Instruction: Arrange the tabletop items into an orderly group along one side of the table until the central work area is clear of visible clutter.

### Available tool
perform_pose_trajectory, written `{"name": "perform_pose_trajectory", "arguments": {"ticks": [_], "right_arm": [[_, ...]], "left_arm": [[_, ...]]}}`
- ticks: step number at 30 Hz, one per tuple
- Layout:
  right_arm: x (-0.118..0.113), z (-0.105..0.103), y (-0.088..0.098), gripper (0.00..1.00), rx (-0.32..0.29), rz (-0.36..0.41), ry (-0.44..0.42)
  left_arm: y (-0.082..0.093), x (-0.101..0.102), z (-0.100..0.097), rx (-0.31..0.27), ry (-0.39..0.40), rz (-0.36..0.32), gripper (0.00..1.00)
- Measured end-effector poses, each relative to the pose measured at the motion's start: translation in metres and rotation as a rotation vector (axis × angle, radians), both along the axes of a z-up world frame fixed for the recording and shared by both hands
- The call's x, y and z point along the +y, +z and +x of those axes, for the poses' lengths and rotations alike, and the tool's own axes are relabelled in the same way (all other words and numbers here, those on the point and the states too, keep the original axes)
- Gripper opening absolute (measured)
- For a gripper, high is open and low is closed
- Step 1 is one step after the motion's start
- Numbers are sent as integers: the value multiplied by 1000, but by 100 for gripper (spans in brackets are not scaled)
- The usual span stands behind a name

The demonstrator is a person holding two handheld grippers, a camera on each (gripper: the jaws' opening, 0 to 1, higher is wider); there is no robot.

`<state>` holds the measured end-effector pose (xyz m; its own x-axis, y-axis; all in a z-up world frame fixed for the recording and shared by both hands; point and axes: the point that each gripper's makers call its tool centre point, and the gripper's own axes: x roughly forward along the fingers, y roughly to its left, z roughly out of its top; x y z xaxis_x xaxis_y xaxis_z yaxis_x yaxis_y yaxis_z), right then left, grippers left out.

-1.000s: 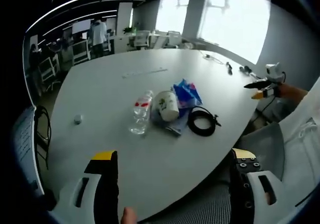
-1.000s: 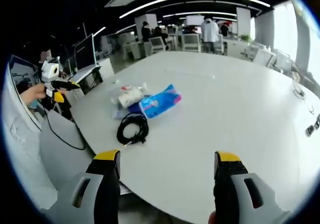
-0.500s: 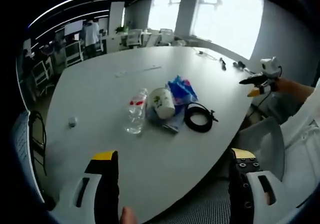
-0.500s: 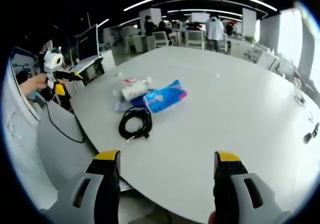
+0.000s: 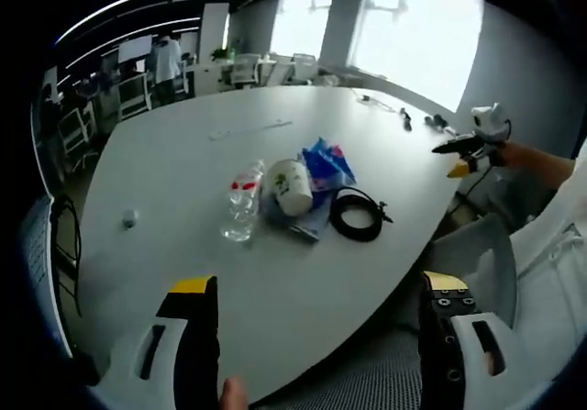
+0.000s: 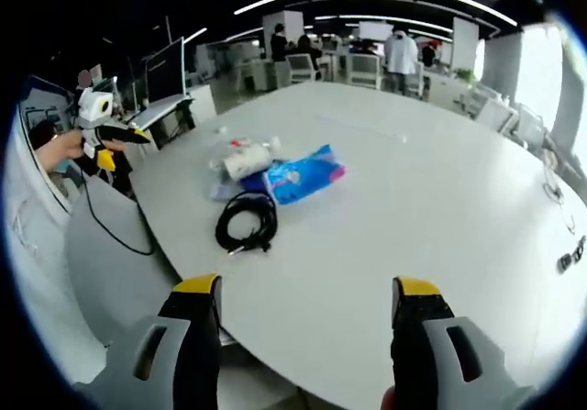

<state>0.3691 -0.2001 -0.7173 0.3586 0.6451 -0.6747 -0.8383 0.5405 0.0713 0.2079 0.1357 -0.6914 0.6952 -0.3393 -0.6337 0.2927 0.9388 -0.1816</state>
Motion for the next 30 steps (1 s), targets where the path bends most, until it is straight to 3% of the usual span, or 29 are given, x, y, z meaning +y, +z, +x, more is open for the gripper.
{"name": "perform_pose_trajectory", "arguments": {"ticks": [3, 6, 8, 16, 30], "right_arm": [[3, 7, -2, 73, 19, -6, 44], [5, 17, 1, 73, 10, -5, 80], [5, 28, 2, 73, 13, 3, 85], [15, 52, -2, 73, 31, 23, 156], [36, 79, -13, 73, 58, 33, 253]], "left_arm": [[4, -2, 3, -3, 68, -21, 87], [15, -9, 10, -47, 121, -70, 87], [13, -11, 11, -34, 140, -67, 86], [7, -23, 14, -1, 188, -46, 86], [1, -42, 31, 15, 257, -89, 85]]}}
